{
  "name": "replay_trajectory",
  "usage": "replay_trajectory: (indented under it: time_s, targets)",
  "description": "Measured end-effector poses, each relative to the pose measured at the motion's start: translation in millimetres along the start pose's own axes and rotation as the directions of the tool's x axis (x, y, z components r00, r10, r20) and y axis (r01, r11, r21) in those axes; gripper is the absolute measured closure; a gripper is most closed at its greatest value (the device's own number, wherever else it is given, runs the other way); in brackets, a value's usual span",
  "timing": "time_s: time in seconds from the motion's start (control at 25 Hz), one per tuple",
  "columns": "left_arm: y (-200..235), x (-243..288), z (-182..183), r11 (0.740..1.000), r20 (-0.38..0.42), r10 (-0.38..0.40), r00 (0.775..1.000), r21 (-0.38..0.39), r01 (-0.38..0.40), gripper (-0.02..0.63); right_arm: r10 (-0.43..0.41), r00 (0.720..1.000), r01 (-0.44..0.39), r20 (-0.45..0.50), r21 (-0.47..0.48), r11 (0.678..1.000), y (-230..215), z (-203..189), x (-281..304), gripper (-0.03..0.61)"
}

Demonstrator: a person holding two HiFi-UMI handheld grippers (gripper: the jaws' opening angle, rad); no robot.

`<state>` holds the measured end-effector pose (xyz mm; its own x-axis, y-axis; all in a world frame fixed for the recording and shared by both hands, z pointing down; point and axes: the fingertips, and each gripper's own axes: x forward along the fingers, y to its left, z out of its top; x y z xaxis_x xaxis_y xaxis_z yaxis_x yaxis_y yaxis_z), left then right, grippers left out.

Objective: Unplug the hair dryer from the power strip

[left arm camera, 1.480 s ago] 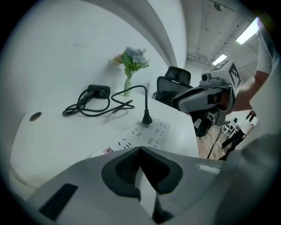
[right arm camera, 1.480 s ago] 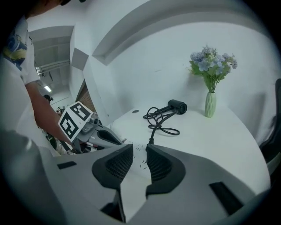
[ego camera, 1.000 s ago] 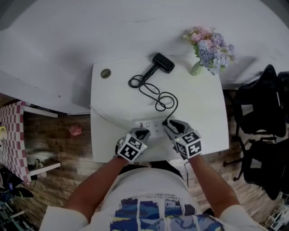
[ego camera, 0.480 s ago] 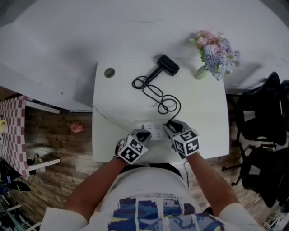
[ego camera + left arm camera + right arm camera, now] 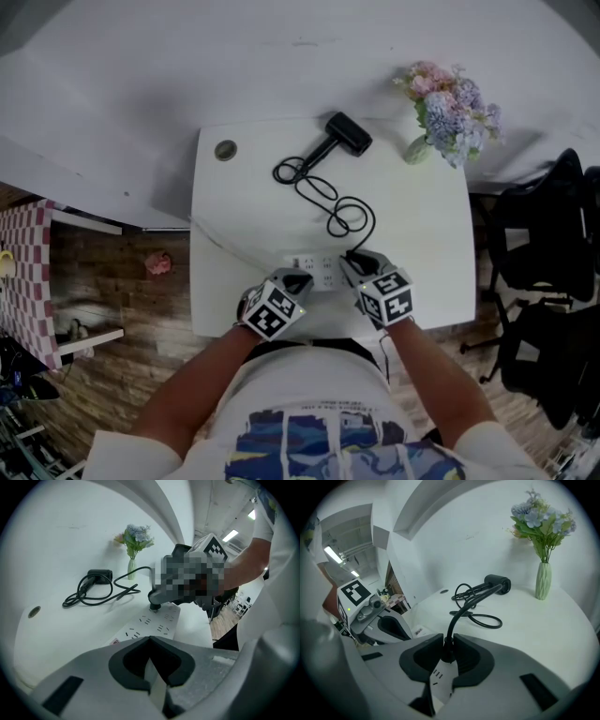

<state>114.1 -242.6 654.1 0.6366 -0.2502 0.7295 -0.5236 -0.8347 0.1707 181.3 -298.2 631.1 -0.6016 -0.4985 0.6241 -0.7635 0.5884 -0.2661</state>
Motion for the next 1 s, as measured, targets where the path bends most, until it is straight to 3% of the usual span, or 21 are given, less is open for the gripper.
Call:
replay_trajectory:
  time_s: [0.56,0.8,1.0]
  targets:
    - [-0.4,0.9,1.3,1.000,-0.053,-0.028,0.998,0.013,0.028,0.612,-0.056,0.998,0.056,0.009,-0.061,0.997,3.5,1.7,-6.0,0.528]
    - [-0.5,0.4,0.1,0.999,-0.059,-0.037,0.998,0.014,0.038,0.612,-0.034,0.997,0.044,0.075,-0.127,0.991,14.8,41.5,-19.6,0.528]
    - [-0.3,0.7,0.8,0.999,-0.042,-0.043,0.998,-0.003,0.042,0.612,-0.026,0.997,0.032,0.071,-0.079,0.996,9.9,45.4,-25.0,0.526]
